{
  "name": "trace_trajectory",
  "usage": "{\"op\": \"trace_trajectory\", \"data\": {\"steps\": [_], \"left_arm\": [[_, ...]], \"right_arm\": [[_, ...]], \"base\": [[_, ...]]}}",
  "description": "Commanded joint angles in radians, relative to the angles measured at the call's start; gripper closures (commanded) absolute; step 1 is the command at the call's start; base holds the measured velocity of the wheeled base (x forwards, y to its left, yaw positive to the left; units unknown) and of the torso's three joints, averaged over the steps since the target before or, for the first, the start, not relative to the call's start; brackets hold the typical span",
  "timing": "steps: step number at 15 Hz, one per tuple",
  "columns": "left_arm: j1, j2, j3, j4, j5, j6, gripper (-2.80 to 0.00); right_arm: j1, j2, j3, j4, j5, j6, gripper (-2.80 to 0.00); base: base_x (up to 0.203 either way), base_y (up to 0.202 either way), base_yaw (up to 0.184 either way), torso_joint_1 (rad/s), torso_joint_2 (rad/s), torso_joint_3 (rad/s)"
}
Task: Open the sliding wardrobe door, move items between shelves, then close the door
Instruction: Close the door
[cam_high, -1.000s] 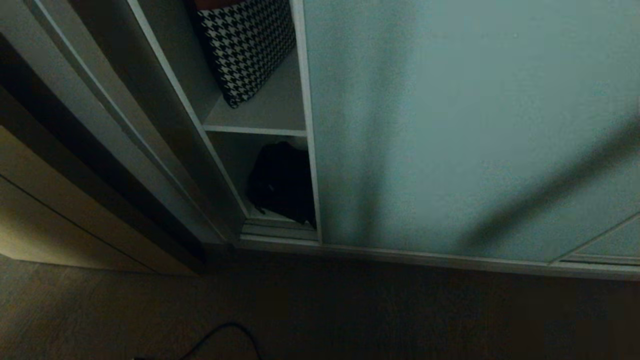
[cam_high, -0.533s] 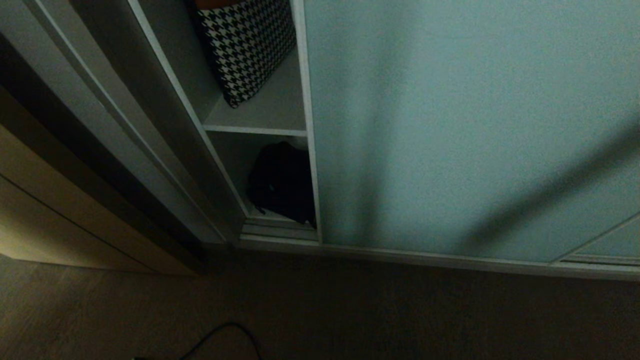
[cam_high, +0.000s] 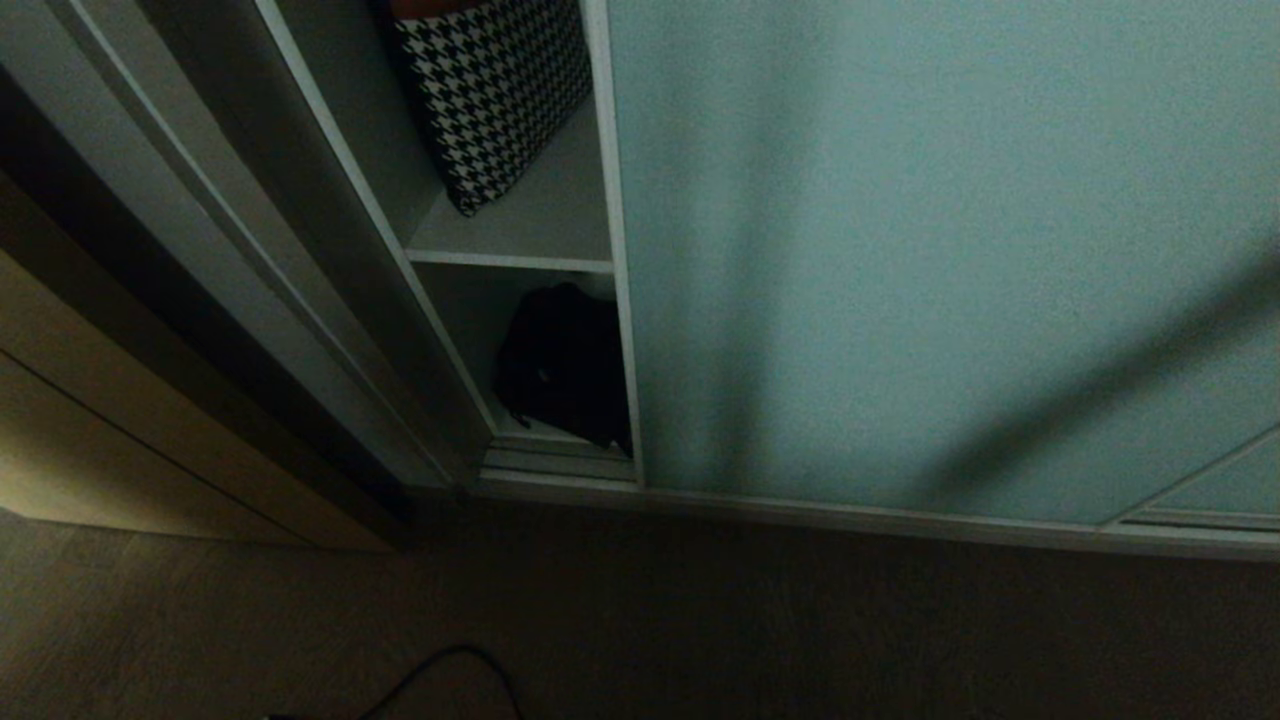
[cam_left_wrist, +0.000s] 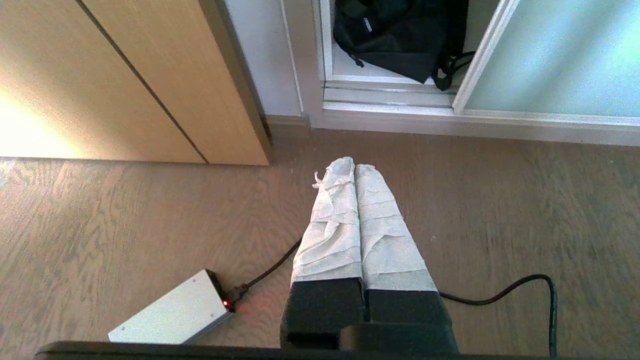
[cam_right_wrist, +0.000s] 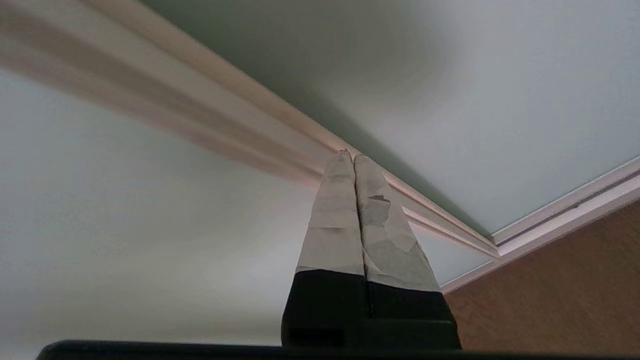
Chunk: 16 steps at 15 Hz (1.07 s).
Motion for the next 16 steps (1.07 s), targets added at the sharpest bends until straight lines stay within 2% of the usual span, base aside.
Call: {"op": "trace_trajectory", "data": {"steps": [1,7,16], "left_arm": [[0.000,0.002,0.000,0.000,0.000,0.001,0.00],[0.000,0.002,0.000,0.000,0.000,0.001,0.00],[0.000,0.002,0.000,0.000,0.000,0.001,0.00]], "right_arm": [[0.007,0.018,-0.002,-0.005,0.005,0.005,0.00],[0.044,0.061,-0.006,-0.093,-0.036,0.017,0.00],[0.074,0.086,0.000,-0.117,-0.044,0.025,0.00]], "base": [[0.000,0.000,0.000,0.000,0.00,0.000],[0.000,0.000,0.000,0.000,0.00,0.000],[0.000,0.000,0.000,0.000,0.00,0.000]]}}
